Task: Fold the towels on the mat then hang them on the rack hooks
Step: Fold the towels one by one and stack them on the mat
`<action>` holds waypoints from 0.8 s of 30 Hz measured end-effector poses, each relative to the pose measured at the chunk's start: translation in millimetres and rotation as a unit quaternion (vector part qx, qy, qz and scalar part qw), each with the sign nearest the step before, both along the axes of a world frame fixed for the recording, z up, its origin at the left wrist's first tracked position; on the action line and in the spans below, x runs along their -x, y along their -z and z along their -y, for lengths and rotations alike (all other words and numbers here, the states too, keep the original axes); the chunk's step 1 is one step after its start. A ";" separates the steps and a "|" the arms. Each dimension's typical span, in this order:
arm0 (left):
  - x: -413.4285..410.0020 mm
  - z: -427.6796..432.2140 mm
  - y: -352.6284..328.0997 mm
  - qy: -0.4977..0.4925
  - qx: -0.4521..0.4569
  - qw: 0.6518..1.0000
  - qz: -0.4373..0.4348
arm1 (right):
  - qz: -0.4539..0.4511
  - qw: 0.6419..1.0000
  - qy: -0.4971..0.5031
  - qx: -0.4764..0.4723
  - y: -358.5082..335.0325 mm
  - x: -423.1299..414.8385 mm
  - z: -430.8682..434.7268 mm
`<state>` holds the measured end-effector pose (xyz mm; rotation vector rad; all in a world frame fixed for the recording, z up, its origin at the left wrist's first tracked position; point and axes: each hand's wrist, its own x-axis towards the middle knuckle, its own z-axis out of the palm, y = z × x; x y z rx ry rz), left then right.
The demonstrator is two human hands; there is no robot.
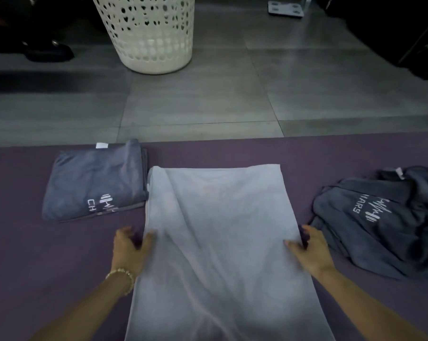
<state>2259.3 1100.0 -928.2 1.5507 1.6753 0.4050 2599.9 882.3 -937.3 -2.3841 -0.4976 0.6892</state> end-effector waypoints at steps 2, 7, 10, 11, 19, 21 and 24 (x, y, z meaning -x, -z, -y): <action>6.3 9.7 1.8 0.015 0.032 0.999 -0.017 | -0.002 1.000 -0.007 -0.007 4.1 4.7 11.1; 10.9 19.8 -1.6 0.050 0.051 0.996 -0.049 | 0.014 1.000 -0.015 0.011 8.2 10.4 15.8; 18.2 23.7 0.5 0.093 0.108 0.987 -0.073 | -0.007 1.000 0.002 0.023 4.7 12.5 8.5; 18.8 27.1 -2.2 0.097 0.118 0.986 -0.068 | -0.021 0.999 0.006 0.041 2.9 14.3 7.9; 39.0 59.4 -3.0 -0.004 0.022 0.999 0.035 | -0.056 0.995 0.025 -0.073 -13.9 36.5 38.9; 46.5 60.7 -9.0 -0.018 0.060 0.997 0.040 | -0.081 0.992 0.037 -0.089 -22.3 38.8 45.8; 60.5 62.9 -11.2 0.009 0.153 0.986 0.060 | -0.134 0.987 0.050 -0.075 -33.1 40.9 58.1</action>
